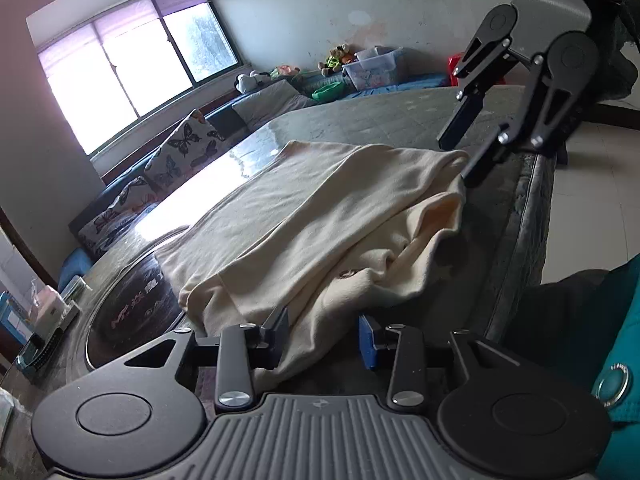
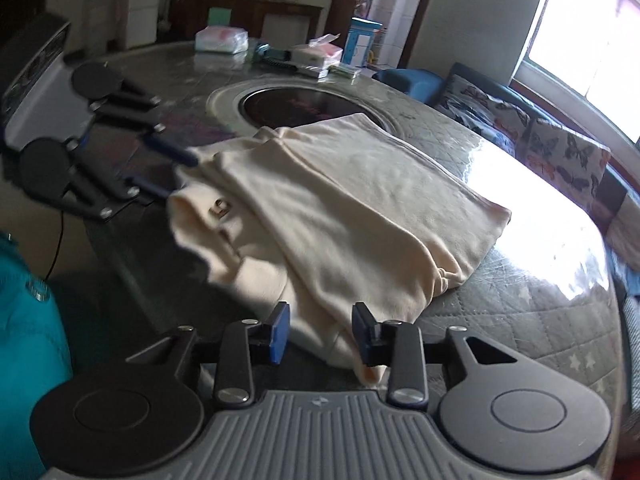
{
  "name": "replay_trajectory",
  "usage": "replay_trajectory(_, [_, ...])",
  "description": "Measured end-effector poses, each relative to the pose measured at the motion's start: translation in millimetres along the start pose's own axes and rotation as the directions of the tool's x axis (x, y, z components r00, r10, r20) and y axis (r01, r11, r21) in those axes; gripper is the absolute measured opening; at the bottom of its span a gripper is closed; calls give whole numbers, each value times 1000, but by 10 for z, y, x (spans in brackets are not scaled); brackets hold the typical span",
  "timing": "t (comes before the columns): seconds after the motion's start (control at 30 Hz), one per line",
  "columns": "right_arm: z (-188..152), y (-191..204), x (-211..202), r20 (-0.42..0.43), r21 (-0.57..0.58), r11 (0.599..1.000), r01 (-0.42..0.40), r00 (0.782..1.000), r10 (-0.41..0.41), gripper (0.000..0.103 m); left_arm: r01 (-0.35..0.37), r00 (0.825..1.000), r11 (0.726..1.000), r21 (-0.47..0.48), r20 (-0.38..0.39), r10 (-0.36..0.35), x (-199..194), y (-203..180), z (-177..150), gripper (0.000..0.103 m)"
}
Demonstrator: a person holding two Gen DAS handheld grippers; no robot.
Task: Fold clothes
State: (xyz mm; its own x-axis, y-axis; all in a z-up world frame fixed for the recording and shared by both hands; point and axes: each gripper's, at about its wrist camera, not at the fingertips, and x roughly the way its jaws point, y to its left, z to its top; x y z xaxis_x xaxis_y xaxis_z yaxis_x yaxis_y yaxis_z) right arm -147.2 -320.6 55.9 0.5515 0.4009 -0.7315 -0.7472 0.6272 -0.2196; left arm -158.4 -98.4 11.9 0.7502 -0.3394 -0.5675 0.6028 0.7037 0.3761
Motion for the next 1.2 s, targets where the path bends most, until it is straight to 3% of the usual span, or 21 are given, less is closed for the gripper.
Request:
replay_trajectory(0.07, [-20, 57, 4, -7, -35, 999, 2, 1000, -2, 43, 7, 1000, 1000, -10, 13, -6, 14, 2, 9, 22])
replay_trajectory(0.17, [-49, 138, 22, -15, -83, 997, 2, 1000, -3, 44, 14, 1000, 997, -74, 24, -12, 20, 95, 59, 12])
replay_trajectory(0.23, [-52, 185, 39, -8, -116, 993, -4, 1000, 3, 45, 22, 999, 991, -129, 33, -18, 24, 205, 111, 12])
replay_trajectory(0.33, [-17, 208, 74, 20, -144, 990, -2, 1000, 4, 56, 38, 998, 979, -201, 48, -29, 54, 374, 207, 11])
replay_trajectory(0.5, [73, 174, 231, 52, -135, 991, -16, 998, 23, 56, 64, 998, 962, -266, 43, -55, 185, 532, 317, 10])
replay_trajectory(0.6, [134, 84, 367, 53, -86, 995, -43, 997, 48, 46, 69, 998, 959, -276, 29, -63, 258, 579, 313, 11])
replay_trajectory(0.67, [191, -5, 443, 36, -21, 997, -70, 997, 70, 20, 72, 997, 959, -276, 22, -69, 271, 590, 288, 15])
replay_trajectory(0.73, [241, -91, 452, 35, 28, 996, -79, 996, 78, 14, 62, 998, 964, -257, 11, -61, 226, 558, 234, 17])
replay_trajectory(0.83, [311, -249, 420, 50, 114, 986, -122, 992, 117, 11, 47, 999, 976, -214, 4, -47, 142, 484, 141, 20])
replay_trajectory(0.9, [353, -319, 405, 63, 143, 982, -125, 991, 117, 11, 19, 1000, 984, -175, 3, -19, 87, 419, 86, 32])
replay_trajectory(0.97, [395, -385, 393, 75, 169, 978, -125, 991, 114, 11, -8, 1000, 991, -136, 6, 9, 48, 367, 35, 37])
replay_trajectory(1.13, [446, -448, 359, 99, 174, 978, -112, 990, 96, 10, -46, 999, 995, -87, -15, 44, 51, 296, -69, 36])
replay_trajectory(1.2, [454, -440, 362, 102, 174, 979, -103, 991, 86, 10, -68, 998, 994, -84, -20, 67, 67, 286, -95, 19])
